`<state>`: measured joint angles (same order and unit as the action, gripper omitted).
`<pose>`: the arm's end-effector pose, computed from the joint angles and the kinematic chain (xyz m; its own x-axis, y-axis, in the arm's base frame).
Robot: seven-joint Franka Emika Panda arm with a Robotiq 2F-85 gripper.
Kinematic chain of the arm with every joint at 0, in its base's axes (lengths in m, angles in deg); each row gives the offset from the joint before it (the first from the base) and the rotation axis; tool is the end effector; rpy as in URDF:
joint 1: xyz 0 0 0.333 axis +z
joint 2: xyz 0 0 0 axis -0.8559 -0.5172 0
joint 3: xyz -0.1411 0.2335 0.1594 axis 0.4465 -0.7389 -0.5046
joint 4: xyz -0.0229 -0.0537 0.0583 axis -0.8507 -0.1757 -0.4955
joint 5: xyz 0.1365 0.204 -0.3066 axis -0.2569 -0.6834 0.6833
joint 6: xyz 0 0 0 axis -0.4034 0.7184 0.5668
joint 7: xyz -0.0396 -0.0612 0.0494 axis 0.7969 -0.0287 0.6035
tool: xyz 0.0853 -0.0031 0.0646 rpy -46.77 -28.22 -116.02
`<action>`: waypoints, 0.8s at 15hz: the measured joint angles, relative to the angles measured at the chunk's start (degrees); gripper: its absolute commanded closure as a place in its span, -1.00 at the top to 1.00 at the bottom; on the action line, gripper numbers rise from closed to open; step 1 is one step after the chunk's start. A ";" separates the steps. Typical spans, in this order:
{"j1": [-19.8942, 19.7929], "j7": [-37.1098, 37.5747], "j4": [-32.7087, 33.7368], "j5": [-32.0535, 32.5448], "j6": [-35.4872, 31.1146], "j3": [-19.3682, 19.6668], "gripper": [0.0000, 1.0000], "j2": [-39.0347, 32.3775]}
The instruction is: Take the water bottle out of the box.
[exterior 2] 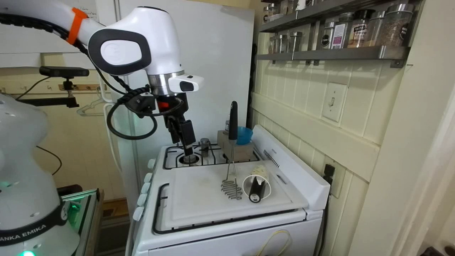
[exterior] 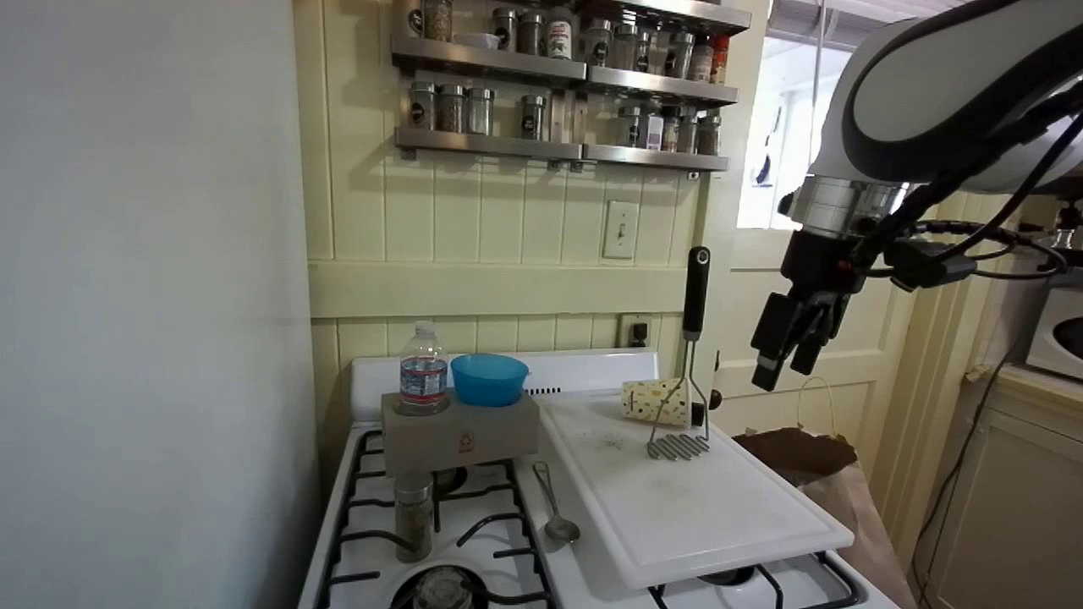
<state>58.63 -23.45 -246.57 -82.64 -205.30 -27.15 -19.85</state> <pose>0.3373 -0.0466 0.4184 0.9707 0.1810 0.1583 0.1818 -0.9833 0.0098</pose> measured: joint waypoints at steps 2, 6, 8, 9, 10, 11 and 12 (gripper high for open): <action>0.00 0.00 0.00 0.00 0.00 0.00 1.00 0.00; 0.00 0.00 0.00 0.00 0.00 0.00 1.00 0.00; 0.00 0.00 0.00 0.00 0.00 0.00 1.00 0.00; 0.00 0.00 0.11 0.00 0.00 -0.01 1.00 -0.02; 0.16 0.06 0.45 -0.33 -0.32 -0.27 1.00 -0.02; 0.68 0.27 1.06 -0.77 -1.07 -0.87 1.00 -0.01; 1.59 0.64 1.83 -1.24 -2.43 -1.98 1.00 -0.02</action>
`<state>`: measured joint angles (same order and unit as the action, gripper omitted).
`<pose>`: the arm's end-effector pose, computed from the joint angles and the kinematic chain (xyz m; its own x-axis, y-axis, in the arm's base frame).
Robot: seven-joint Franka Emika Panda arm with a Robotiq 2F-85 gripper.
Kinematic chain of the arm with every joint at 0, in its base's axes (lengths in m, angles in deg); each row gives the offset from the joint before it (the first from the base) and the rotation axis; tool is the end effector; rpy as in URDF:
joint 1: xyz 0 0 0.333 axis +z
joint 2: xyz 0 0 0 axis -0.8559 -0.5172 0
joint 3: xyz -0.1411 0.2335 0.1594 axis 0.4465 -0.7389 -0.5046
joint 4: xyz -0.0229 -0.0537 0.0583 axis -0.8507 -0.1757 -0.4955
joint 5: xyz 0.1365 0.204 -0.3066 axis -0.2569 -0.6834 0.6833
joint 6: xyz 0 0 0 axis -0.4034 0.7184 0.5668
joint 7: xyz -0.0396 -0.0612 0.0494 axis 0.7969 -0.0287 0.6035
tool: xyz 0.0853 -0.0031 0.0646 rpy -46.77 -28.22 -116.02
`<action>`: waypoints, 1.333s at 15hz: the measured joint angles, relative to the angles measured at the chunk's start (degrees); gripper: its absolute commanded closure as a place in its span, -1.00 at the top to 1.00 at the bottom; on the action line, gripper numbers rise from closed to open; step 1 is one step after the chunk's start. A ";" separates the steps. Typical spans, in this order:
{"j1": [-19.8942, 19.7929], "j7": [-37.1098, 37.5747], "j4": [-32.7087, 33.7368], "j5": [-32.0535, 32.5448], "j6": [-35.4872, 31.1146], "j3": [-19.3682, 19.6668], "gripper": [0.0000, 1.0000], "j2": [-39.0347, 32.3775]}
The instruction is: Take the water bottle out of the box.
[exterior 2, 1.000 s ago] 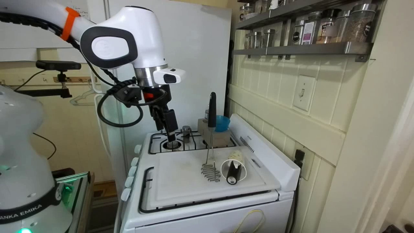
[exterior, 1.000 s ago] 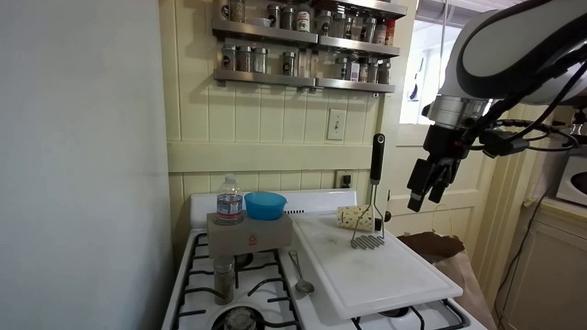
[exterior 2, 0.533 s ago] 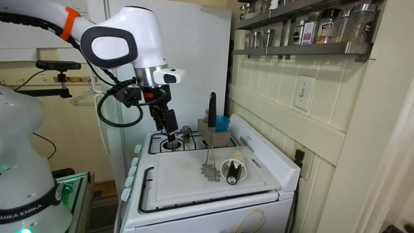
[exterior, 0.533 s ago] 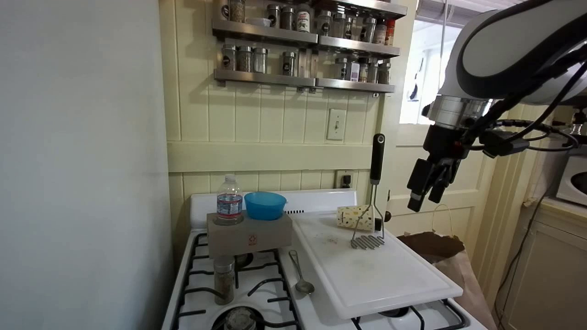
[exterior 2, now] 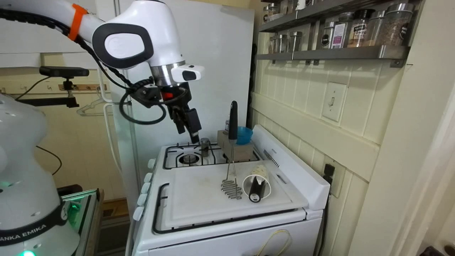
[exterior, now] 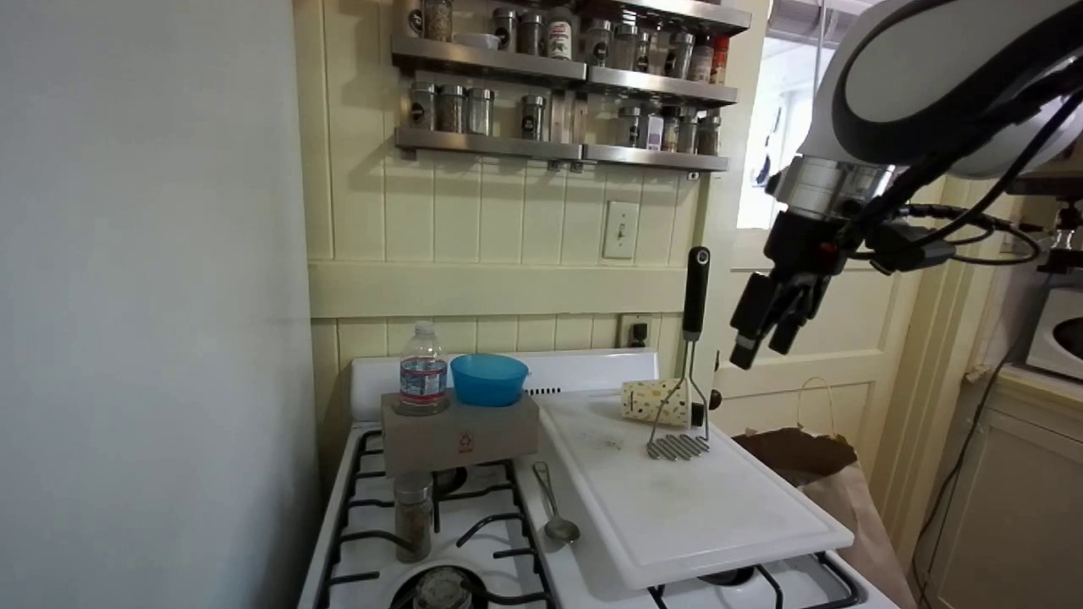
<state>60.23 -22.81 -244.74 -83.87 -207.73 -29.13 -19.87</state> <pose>0.3494 -0.0273 0.4391 0.9505 0.2106 0.2287 0.2092 -0.9774 0.0304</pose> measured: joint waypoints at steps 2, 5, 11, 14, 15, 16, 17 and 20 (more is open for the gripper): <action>2.60 1.85 2.10 -0.28 -3.24 -3.62 1.00 -0.20; 6.40 5.19 6.87 -0.27 -7.77 -9.72 1.00 -2.33; 9.50 6.57 23.37 -4.45 -10.77 -10.78 1.00 -14.67; 9.52 6.57 26.92 -5.05 -10.62 -10.10 1.00 -18.51; 9.56 6.58 26.99 -5.14 -10.62 -10.10 1.00 -18.78; 9.53 6.57 26.99 -5.14 -10.63 -10.15 1.00 -18.82; 9.31 6.62 27.00 -4.85 -10.97 -10.31 1.00 -18.91; 9.50 5.39 28.50 -5.10 -14.88 -10.42 1.00 -22.26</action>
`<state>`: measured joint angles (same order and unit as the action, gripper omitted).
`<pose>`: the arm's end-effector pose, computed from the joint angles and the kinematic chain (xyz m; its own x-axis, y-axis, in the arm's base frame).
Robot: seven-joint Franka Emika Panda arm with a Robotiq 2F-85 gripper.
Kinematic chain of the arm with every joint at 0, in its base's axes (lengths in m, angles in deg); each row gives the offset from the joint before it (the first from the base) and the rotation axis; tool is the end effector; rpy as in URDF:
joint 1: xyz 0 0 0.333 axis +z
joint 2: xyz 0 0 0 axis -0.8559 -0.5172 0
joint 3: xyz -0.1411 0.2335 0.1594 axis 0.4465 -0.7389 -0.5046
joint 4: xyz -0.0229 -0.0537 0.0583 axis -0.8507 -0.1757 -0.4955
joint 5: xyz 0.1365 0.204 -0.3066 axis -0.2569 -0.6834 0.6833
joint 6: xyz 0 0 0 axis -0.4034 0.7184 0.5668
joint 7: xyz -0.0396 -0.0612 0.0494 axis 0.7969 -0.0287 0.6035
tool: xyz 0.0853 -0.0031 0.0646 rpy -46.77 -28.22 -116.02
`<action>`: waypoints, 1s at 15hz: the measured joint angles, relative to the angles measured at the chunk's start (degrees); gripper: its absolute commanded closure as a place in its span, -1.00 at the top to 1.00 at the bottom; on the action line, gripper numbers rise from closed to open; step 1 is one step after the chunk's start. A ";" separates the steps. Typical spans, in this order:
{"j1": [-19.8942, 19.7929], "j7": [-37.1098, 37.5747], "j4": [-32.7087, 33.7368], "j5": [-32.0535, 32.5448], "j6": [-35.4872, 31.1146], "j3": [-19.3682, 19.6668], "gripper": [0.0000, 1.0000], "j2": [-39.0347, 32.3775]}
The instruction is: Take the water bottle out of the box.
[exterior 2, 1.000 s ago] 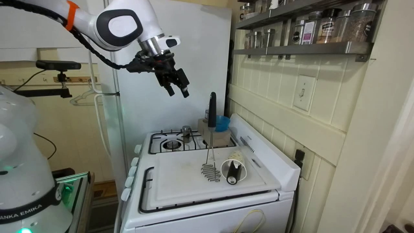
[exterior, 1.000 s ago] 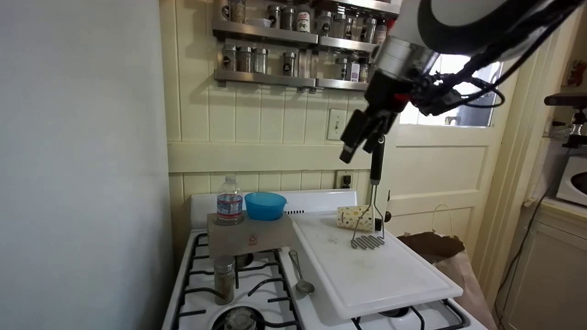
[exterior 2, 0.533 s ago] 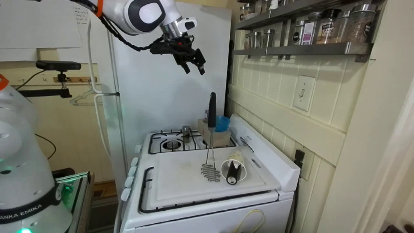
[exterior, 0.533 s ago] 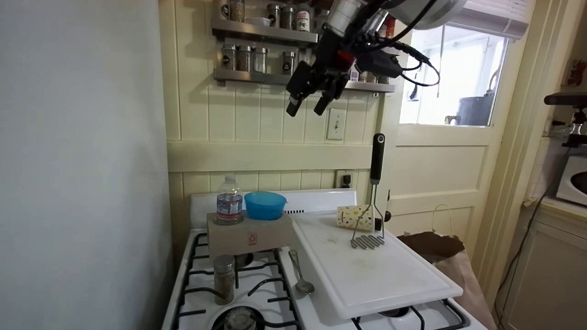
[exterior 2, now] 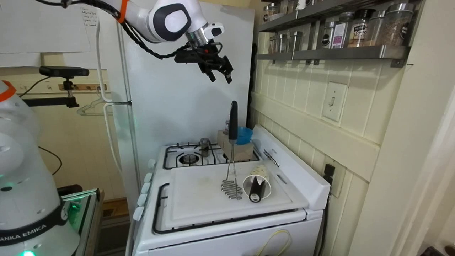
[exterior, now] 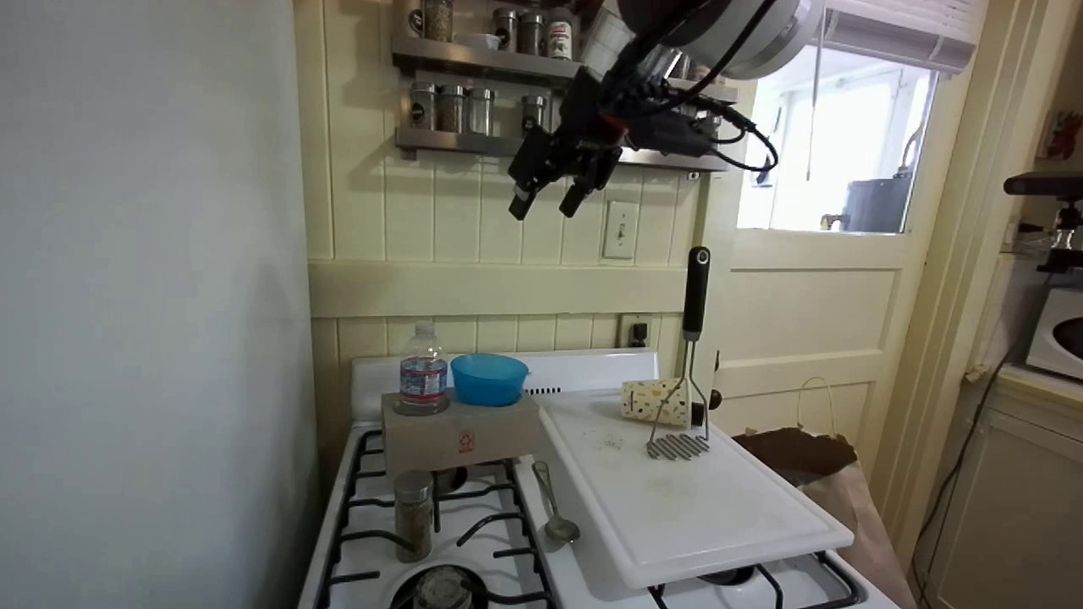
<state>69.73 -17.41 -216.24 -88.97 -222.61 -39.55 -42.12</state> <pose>0.4855 0.1368 0.5577 0.7534 0.3429 0.5611 0.3694 -0.9266 0.0704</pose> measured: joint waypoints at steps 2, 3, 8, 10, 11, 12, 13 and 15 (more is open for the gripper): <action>0.36 -0.97 2.65 -0.23 -1.58 -0.18 1.00 -4.57; 0.47 -1.29 4.23 -0.26 -1.72 -0.41 1.00 -7.08; 0.49 -1.27 13.63 0.29 -0.09 -3.19 1.00 -18.93; 0.47 -0.92 16.59 1.10 1.03 -4.01 1.00 -22.01; 0.44 -0.93 16.65 1.10 0.98 -4.06 1.00 -22.24; 0.36 -0.94 16.65 1.10 0.98 -4.05 1.00 -22.16; 0.24 -0.94 16.62 1.10 0.98 -4.05 1.00 -21.95; 0.11 -0.94 16.72 1.10 1.02 -4.05 1.00 -21.94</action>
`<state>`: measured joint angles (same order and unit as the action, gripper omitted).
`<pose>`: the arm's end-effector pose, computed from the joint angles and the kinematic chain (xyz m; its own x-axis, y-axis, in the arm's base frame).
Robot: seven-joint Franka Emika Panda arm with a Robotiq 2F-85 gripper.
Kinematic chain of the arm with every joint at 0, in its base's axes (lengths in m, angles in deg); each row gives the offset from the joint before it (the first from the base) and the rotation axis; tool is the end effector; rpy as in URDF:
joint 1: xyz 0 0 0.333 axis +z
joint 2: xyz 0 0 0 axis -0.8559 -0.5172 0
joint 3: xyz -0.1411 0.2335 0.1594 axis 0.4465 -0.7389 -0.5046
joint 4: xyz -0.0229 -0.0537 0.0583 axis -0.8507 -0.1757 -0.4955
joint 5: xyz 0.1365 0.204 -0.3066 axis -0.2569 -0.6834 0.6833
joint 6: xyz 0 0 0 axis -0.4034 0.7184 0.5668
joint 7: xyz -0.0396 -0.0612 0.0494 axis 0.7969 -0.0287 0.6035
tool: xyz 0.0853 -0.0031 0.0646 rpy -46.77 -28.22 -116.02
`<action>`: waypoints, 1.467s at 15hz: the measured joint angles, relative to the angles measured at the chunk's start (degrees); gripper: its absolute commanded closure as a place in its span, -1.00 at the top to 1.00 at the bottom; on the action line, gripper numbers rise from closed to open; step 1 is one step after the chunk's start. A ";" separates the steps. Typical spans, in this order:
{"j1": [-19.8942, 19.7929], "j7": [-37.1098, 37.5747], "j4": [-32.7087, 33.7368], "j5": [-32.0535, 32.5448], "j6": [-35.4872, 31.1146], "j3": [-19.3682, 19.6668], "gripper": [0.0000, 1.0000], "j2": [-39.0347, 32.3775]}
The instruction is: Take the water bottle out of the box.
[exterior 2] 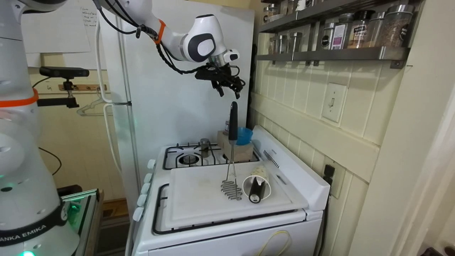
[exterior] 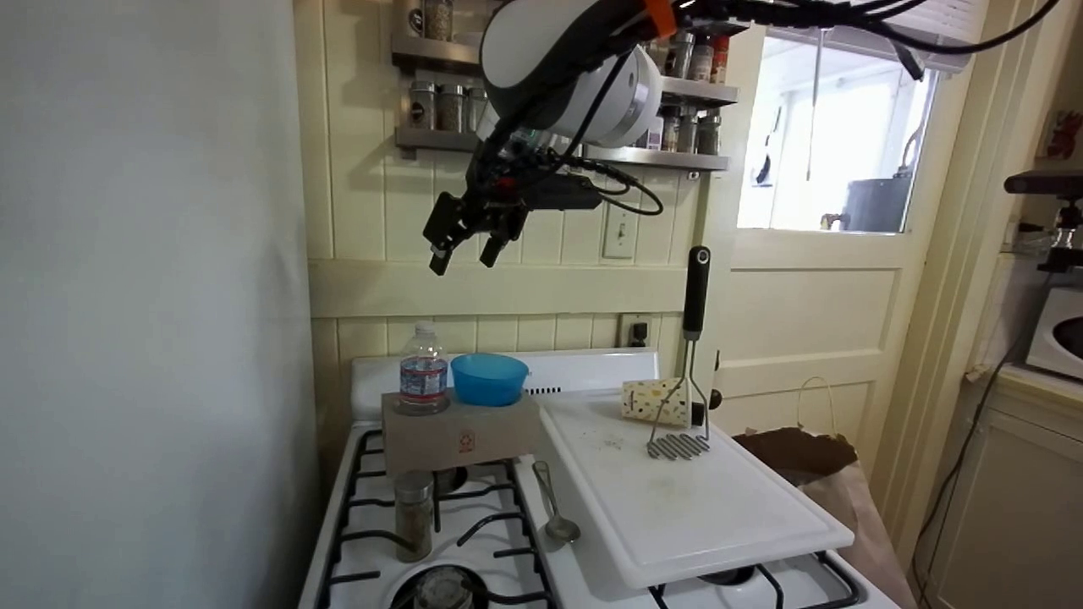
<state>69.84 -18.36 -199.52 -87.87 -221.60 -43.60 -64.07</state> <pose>0.5802 0.2037 0.4920 0.7699 0.4294 0.4722 0.4641 -0.8845 0.0475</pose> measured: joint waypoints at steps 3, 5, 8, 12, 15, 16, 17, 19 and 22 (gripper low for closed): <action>-0.05 -0.63 0.99 -1.33 0.85 -0.19 1.00 -2.56; -0.12 -0.92 2.88 -2.55 1.56 -0.66 1.00 -6.03; -0.14 -0.93 6.71 -2.72 1.97 -1.45 1.00 -11.32; -0.13 -0.93 12.12 -2.71 2.33 -2.50 1.00 -15.99; -0.10 -0.63 15.12 -2.65 4.46 -2.89 1.00 -17.70; -0.09 -0.25 15.71 -2.54 5.75 -2.88 1.00 -17.87; -0.09 0.01 16.07 -2.43 6.92 -2.84 1.00 -17.89; -0.10 0.54 16.46 -2.39 8.79 -2.66 0.95 -17.85; -0.17 0.82 16.71 -2.39 9.84 -2.46 0.71 -17.86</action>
<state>69.67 -17.53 -182.82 -90.26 -211.75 -46.07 -81.93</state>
